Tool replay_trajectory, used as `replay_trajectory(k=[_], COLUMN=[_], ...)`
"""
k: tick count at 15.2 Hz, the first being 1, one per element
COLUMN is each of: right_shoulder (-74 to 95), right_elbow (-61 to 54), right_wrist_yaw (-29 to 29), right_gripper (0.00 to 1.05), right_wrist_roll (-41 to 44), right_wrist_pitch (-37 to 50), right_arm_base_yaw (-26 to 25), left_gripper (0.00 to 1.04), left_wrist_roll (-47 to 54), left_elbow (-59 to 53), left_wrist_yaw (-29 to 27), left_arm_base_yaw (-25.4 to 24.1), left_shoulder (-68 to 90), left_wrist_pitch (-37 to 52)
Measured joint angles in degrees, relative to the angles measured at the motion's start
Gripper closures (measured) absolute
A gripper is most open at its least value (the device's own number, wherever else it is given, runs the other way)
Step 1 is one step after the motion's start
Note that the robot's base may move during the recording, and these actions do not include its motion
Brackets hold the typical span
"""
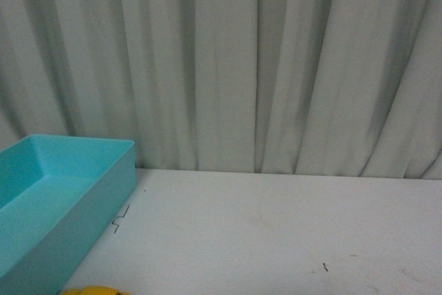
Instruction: Wind up and store yellow beetle toy
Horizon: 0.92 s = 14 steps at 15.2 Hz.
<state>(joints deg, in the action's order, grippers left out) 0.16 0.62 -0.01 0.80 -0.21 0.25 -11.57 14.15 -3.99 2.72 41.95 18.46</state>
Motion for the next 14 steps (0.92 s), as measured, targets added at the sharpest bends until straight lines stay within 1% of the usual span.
replay_trajectory(k=[2,3,5,7,8,9,10,12,13,14], right_shoulder=[-0.02,-0.02,-0.02,-0.02,-0.02,-0.02,-0.02,-0.02,-0.02,-0.02], right_elbow=[0.00,0.00,0.00,0.00,0.00,0.00,0.00,0.00,0.00,0.00], right_wrist_yaw=[0.02,0.02,0.02,0.02,0.02,0.02,0.02,0.02,0.02,0.02], right_gripper=[0.07,0.07,0.07,0.07,0.07,0.07,0.07,0.07,0.07,0.07], right_wrist_roll=[0.02,0.00,0.00,0.00,0.00,0.00,0.00,0.00,0.00,0.00], right_wrist_pitch=[0.04,-0.02,-0.02,-0.02,-0.02,-0.02,-0.02,-0.02,-0.02,-0.02], right_arm_base_yaw=[0.00,0.00,0.00,0.00,0.00,0.00,0.00,0.00,0.00,0.00], left_gripper=[0.07,0.07,0.07,0.07,0.07,0.07,0.07,0.07,0.07,0.07], left_wrist_roll=[1.14,3.10,8.17,17.03,23.28,29.00,37.16,48.81,56.85,61.72], left_elbow=[5.18,9.97,18.91,28.65,32.61,35.04,37.33,39.89,41.07,41.97], left_wrist_yaw=[2.40,2.71,6.29,13.68,17.86,20.46,23.17,24.48,24.55,24.37], left_arm_base_yaw=[0.90,1.68,2.60,3.23,3.32,3.28,3.06,3.08,3.34,3.76], left_shoulder=[14.40,25.18,39.10,47.36,50.07,52.15,54.45,57.13,58.05,58.66], left_wrist_pitch=[9.60,14.16,14.49,10.84,6.78,2.80,-2.78,-11.93,-17.70,-21.42])
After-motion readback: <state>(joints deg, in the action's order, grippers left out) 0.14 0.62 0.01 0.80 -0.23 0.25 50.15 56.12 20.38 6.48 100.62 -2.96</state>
